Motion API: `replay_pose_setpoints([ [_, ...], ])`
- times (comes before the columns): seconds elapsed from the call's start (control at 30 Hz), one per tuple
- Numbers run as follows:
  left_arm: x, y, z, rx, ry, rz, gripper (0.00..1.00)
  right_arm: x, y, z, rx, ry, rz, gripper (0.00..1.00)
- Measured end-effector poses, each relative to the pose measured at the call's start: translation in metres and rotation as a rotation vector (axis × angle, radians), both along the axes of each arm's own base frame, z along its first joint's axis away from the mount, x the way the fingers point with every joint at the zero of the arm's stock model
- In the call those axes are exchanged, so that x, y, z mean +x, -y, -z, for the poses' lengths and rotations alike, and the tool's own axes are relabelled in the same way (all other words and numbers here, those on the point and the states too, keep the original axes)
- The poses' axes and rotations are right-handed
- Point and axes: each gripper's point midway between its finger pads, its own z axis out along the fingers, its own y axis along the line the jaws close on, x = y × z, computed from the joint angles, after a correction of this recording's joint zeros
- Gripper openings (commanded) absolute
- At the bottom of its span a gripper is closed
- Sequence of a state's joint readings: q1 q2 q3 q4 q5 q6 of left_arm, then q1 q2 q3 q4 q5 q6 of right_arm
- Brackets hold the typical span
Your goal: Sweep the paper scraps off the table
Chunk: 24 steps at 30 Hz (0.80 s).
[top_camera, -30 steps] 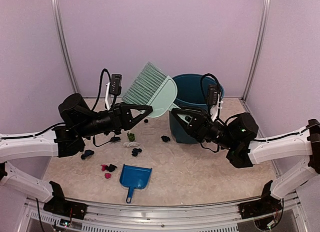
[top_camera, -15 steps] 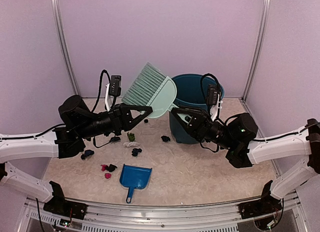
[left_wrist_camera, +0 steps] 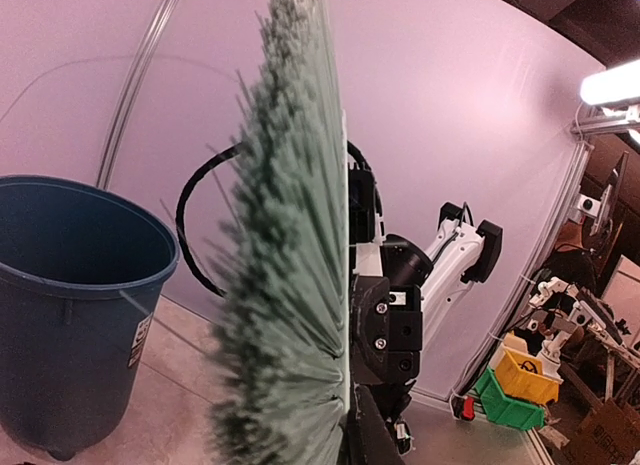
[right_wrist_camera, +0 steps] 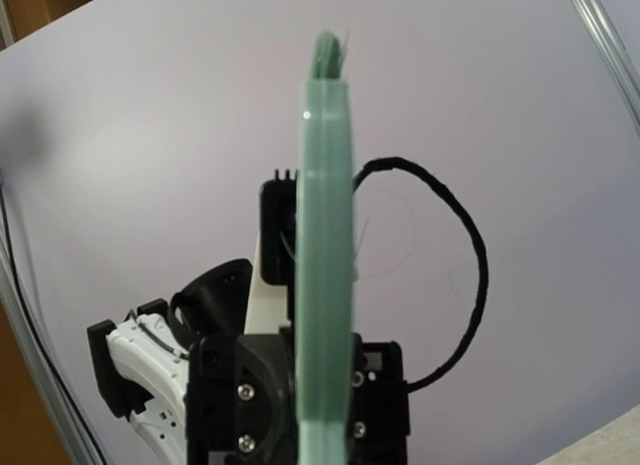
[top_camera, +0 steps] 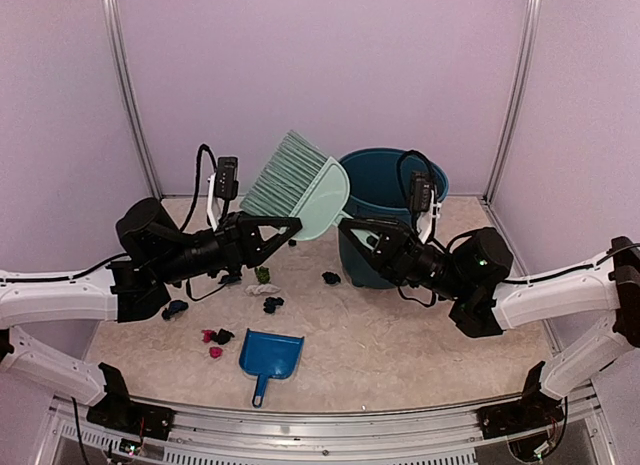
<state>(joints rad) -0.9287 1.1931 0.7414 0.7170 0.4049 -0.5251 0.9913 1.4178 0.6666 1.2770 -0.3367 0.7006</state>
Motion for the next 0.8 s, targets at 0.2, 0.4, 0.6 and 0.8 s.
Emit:
replay_pose_setpoints([
  [0.2,0.0,-0.005,0.009,0.011,-0.012,-0.026,0.28,0.001,-0.004,0.007,-0.028,-0.007,-0.004,0.0],
  [0.4,0.007,-0.02,0.035,0.068,-0.07,-0.113,0.56,0.011,-0.009,0.026,-0.115,-0.007,0.058,0.0],
  [0.6,0.013,-0.047,0.057,0.119,-0.138,-0.237,0.81,0.023,-0.006,0.04,-0.202,-0.008,0.15,0.0],
  [0.8,0.012,-0.07,0.084,0.201,-0.205,-0.356,0.86,0.031,0.001,0.053,-0.275,-0.003,0.23,0.0],
])
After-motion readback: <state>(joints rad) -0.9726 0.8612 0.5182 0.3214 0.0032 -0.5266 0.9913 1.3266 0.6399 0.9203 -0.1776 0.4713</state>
